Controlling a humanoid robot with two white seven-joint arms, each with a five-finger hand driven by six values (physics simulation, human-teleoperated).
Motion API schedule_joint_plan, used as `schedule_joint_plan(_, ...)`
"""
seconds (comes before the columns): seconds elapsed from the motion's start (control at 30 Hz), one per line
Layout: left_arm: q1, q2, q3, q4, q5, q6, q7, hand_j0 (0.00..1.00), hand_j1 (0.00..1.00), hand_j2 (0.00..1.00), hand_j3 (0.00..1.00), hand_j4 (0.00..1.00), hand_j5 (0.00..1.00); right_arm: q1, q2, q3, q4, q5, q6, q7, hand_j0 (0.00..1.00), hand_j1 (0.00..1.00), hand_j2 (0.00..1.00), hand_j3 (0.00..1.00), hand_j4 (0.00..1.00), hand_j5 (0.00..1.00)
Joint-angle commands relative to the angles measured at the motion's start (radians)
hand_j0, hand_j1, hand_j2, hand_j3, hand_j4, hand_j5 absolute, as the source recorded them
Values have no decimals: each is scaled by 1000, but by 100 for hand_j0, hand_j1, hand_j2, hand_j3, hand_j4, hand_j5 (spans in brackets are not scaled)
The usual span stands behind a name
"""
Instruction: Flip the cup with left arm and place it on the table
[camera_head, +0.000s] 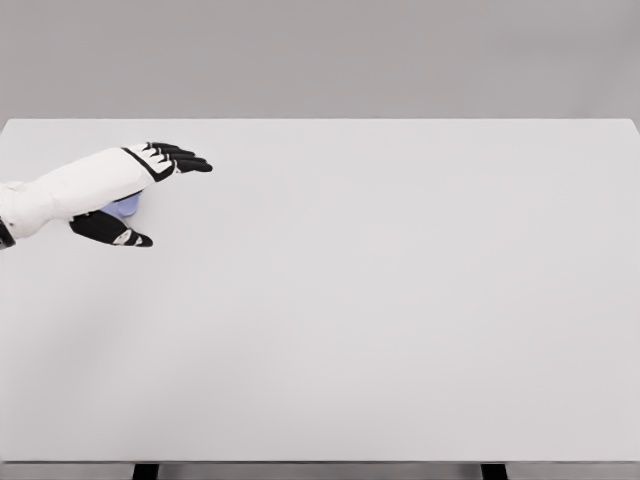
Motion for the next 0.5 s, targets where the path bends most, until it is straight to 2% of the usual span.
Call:
schedule_joint_plan(0.0,0,-7,-27,-2,4,12,-2,100,100,100,100,100,100,0,0,-2,2,-2,0,1,100,100,100,100,100,100)
schedule_joint_plan(0.13,0,-6,-27,1,1,15,-2,100,100,100,100,100,100,0,0,1,4,-2,0,1,100,100,100,100,100,100)
schedule_joint_plan(0.23,0,-6,-21,1,-14,74,-9,100,100,100,100,100,100,2,0,2,4,0,0,1,100,100,100,100,100,100)
schedule_joint_plan(0.3,-21,-10,-10,-2,-11,107,-28,100,100,100,100,100,100,0,0,2,4,-2,0,1,100,100,100,100,100,100)
schedule_joint_plan(0.37,-109,28,-29,31,-15,334,-28,100,100,100,100,100,100,0,0,2,4,-2,0,1,100,100,100,100,100,100)
schedule_joint_plan(0.4,-107,108,-36,21,14,355,-28,100,100,100,100,100,100,2,0,2,4,-2,0,1,100,100,100,100,100,100)
schedule_joint_plan(0.43,-107,163,-49,21,99,355,-28,100,100,100,100,100,100,2,0,2,4,0,0,1,100,100,100,100,100,100)
schedule_joint_plan(0.47,-110,268,-119,18,249,355,24,100,100,100,100,100,100,2,0,2,4,0,0,1,100,100,100,100,100,100)
